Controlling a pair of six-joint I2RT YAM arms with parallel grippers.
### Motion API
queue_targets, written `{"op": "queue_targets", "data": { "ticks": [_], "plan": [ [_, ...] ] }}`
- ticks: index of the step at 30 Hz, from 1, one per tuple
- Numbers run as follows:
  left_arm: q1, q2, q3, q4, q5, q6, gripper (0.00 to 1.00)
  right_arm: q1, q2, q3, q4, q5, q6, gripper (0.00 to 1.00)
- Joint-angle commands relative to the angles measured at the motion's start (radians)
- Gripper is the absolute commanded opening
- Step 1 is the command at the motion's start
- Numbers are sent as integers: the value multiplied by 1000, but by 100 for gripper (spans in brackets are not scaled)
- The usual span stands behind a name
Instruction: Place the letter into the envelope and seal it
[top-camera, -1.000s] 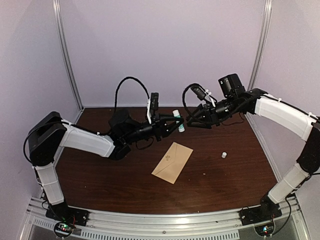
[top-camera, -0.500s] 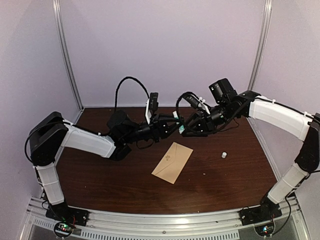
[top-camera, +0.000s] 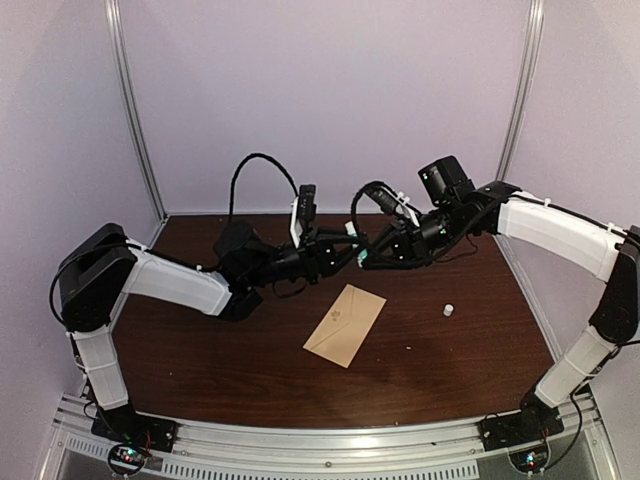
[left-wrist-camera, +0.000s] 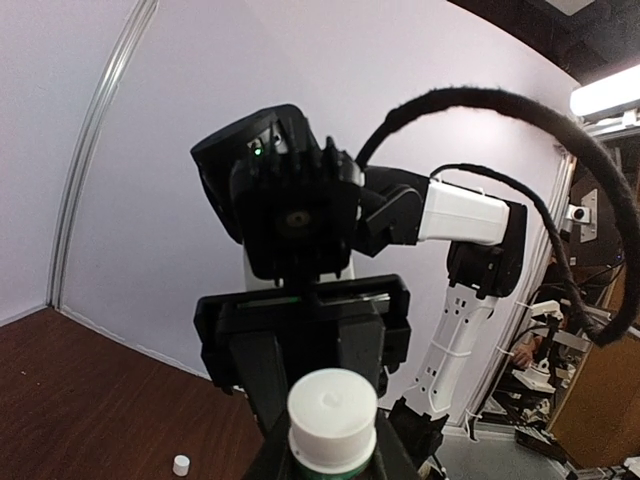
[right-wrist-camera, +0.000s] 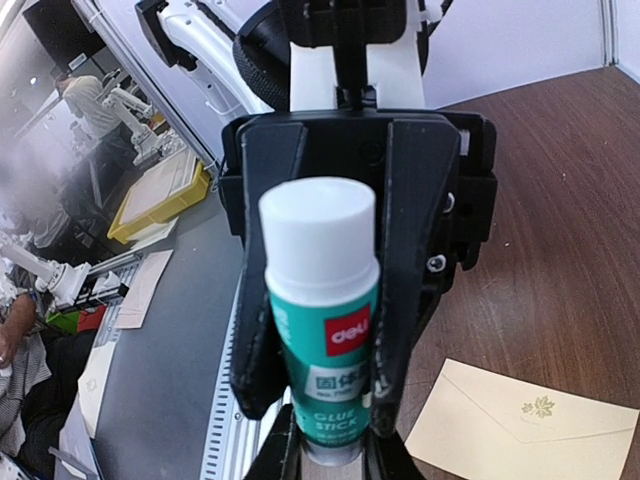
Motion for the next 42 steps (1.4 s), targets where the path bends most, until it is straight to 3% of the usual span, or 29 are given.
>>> {"op": "queue_targets", "data": {
  "ticks": [1, 4, 6, 8, 9, 11, 14, 19, 24, 32, 42],
  "plan": [
    [2, 7, 26, 38, -23, 11, 0, 1, -3, -12, 49, 49, 35, 11],
    [-12, -15, 21, -52, -139, 70, 0, 3, -14, -8, 75, 199, 62, 7],
    [-56, -39, 23, -237, -400, 131, 0, 17, -41, -13, 118, 440, 95, 7],
    [-124, -40, 44, -401, -779, 122, 0, 35, -67, -15, 163, 834, 149, 7],
    [-155, -27, 59, -444, -901, 92, 0, 36, -68, -2, 179, 916, 173, 7],
    [-170, 13, 79, -413, -977, 46, 0, 37, -43, 45, 158, 970, 197, 7],
    [-170, 43, 83, -330, -965, 14, 0, 36, -23, 54, 152, 873, 243, 13],
    [-149, -14, 40, -282, -848, 148, 0, 1, -42, 2, 145, 542, 206, 41],
    [-59, -70, -56, -133, -501, 166, 0, -27, -89, -70, 130, 303, 105, 52],
    [-15, -16, 16, -24, -140, 52, 0, -26, -79, -99, 130, 121, 75, 55],
    [-16, 54, 60, 47, -105, -44, 0, -24, -77, -98, 162, 72, 99, 48]
  ]
}}
